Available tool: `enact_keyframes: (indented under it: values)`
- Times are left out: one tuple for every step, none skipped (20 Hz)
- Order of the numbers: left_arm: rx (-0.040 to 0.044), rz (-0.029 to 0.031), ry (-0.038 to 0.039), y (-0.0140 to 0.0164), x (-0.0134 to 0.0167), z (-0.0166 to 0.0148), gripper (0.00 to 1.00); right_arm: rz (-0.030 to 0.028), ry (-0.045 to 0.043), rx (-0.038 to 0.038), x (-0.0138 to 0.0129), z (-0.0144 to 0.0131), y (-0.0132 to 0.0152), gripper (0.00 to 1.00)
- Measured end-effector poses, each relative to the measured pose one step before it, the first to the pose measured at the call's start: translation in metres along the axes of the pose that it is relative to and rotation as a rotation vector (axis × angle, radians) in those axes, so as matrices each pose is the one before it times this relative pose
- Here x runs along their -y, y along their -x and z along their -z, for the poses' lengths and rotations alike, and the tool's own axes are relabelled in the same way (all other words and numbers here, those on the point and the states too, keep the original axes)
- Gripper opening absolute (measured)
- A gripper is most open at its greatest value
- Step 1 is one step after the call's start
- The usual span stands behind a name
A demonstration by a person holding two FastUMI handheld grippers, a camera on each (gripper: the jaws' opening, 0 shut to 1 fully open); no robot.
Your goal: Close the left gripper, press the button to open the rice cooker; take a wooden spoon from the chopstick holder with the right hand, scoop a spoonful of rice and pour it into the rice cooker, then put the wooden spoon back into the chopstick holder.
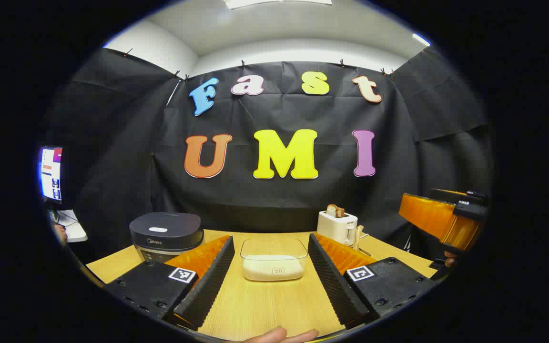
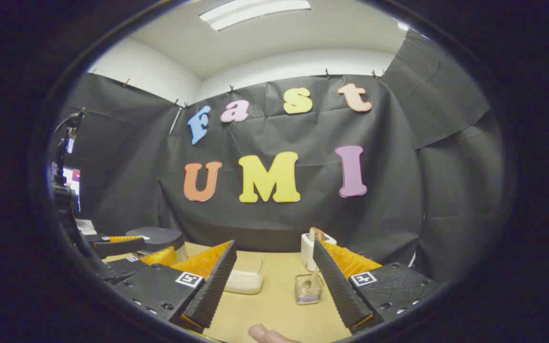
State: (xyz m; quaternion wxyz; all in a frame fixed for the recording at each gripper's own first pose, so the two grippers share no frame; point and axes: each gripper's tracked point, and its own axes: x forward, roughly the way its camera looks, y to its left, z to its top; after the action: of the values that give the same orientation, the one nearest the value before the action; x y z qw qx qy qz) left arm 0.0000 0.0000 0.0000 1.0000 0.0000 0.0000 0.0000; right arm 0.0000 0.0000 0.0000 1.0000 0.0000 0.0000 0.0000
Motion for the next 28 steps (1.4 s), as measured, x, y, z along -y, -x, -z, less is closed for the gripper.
enact_keyframes:
  values:
    - [0.00064,0.01962,0.00215,0.00392,0.00105,-0.00051,0.99,0.00727,-0.00798,0.00403,-0.00601,-0.00254,0.00318,0.97]
    - [-0.00307,0.01038,0.00409,0.00377,-0.00099,0.00063,0.99,0.01373,-0.00388,-0.00387,-0.00097,-0.0017,0.00207,0.96]
    - [0.00199,-0.00128,0.00262,0.00227,-0.00167,-0.00038,0.99,0.01834,0.00041,-0.00619,0.00258,-0.00005,0.00267,0.96]
    - [0.00386,-0.00003,0.00299,-0.00088,-0.00103,-0.00187,0.99,0.00796,-0.00538,-0.00677,0.00025,0.00014,0.00256,0.95]
    - [0.00273,-0.00011,0.00696,-0.00064,0.00101,-0.0012,0.99,-0.0103,-0.00562,-0.0081,-0.0032,0.00089,0.00238,0.95]
    - [-0.00041,-0.00293,0.00742,0.00031,-0.0003,-0.00079,0.99,-0.00561,-0.00138,-0.00813,-0.00028,0.0017,0.00034,0.95]
    - [0.00065,-0.00452,0.00288,-0.00111,0.00135,-0.00017,0.99,-0.00002,0.00713,-0.00438,0.00208,0.00004,0.00164,0.96]
    - [-0.00056,-0.00517,-0.00174,0.00057,-0.00026,-0.00057,0.99,0.00403,0.01343,0.00281,0.00456,-0.00004,0.00245,0.95]
    - [-0.00223,0.00008,-0.00398,0.00042,0.00183,0.00172,0.99,0.00766,0.00306,0.00085,0.00374,0.00164,0.00101,0.95]
    - [-0.00535,0.00314,-0.00303,0.00024,0.00295,0.00109,0.99,0.00049,-0.00545,-0.00085,0.00114,0.00094,0.00099,0.95]
    - [-0.00605,0.0056,-0.00256,-0.00121,0.00238,0.00092,0.99,-0.00262,-0.00878,-0.00645,0.0005,0.00282,0.00011,0.95]
    - [-0.00641,0.0073,-0.00352,-0.00097,0.00288,0.00134,0.99,-0.00036,-0.00781,-0.00921,0.00154,0.00155,0.00024,0.95]
    - [-0.00403,0.00425,-0.0006,0.00197,0.00151,0.00049,0.99,-0.00475,-0.01178,-0.01287,0.0009,0.00268,0.0003,0.95]
    - [0.0008,-0.00222,-0.00034,0.00204,-0.00014,0.0,0.99,-0.01227,-0.01174,-0.01275,-0.00114,0.00192,-0.00056,0.95]
    - [0.00311,-0.00266,-0.00021,0.00086,-0.00068,-0.001,0.99,-0.00445,-0.00208,-0.00921,0.00135,0.00216,-0.00085,0.95]
    - [0.00404,0.00036,-0.00049,0.00055,0.00016,-0.00062,0.99,0.00117,0.00274,-0.00647,0.00275,0.00159,-0.00096,0.96]
    - [-0.00047,-0.00288,0.00032,-0.00017,-0.00146,0.0001,0.99,-0.00186,-0.00067,-0.01023,0.00065,0.00403,-0.00139,0.96]
    - [-0.00473,-0.00394,0.00244,-0.00112,-0.00159,0.0016,0.99,-0.00679,-0.00476,-0.01347,-0.00104,0.00432,-0.00155,0.96]
    - [-0.00676,0.00062,0.00541,-0.00073,-0.00123,0.00265,0.99,-0.00973,-0.00592,-0.01317,-0.00202,0.00399,-0.00082,0.96]
    - [-0.00716,0.00242,0.00587,-0.00185,-0.00198,0.00172,0.99,-0.00819,-0.0049,-0.01076,-0.00098,0.00298,-0.00179,0.93]
    - [-0.00533,0.00231,0.00114,-0.00358,-0.00279,-0.00008,0.99,-0.00651,-0.00105,-0.00236,-0.00006,0.00109,-0.0014,0.93]
    - [-0.0001,-0.00554,-0.00218,-0.00393,-0.00522,-0.00245,0.99,-0.00163,0.0037,0.00282,0.00148,-0.00039,-0.00203,0.93]
    - [0.00232,-0.01663,0.00062,-0.00365,-0.00811,-0.00169,0.99,0.00167,0.00855,0.00262,0.0028,0.00104,-0.00296,0.95]
    - [0.00334,-0.01736,0.00052,-0.00283,-0.0101,-0.00327,0.99,0.00565,0.01004,0.00095,0.00272,0.0002,-0.00375,0.95]
    - [-0.00028,-0.01536,-0.00046,-0.00182,-0.01127,-0.00129,0.99,0.00721,0.00316,0.00477,0.00359,0.00169,-0.00493,0.95]
    - [-0.00444,-0.01811,-0.00039,-0.00482,-0.01269,0.00004,0.99,0.00317,-0.00512,0.00784,0.00246,-0.00029,-0.00457,0.96]
    - [-0.00985,-0.01668,-0.00235,-0.00509,-0.01021,0.00129,0.99,-0.00022,-0.01417,0.00876,0.00231,0.0014,-0.00518,0.93]
    - [-0.0131,-0.01557,-0.00003,-0.00407,-0.0118,0.00255,0.99,-0.00266,-0.02103,0.00556,0.00161,0.00089,-0.00539,0.96]
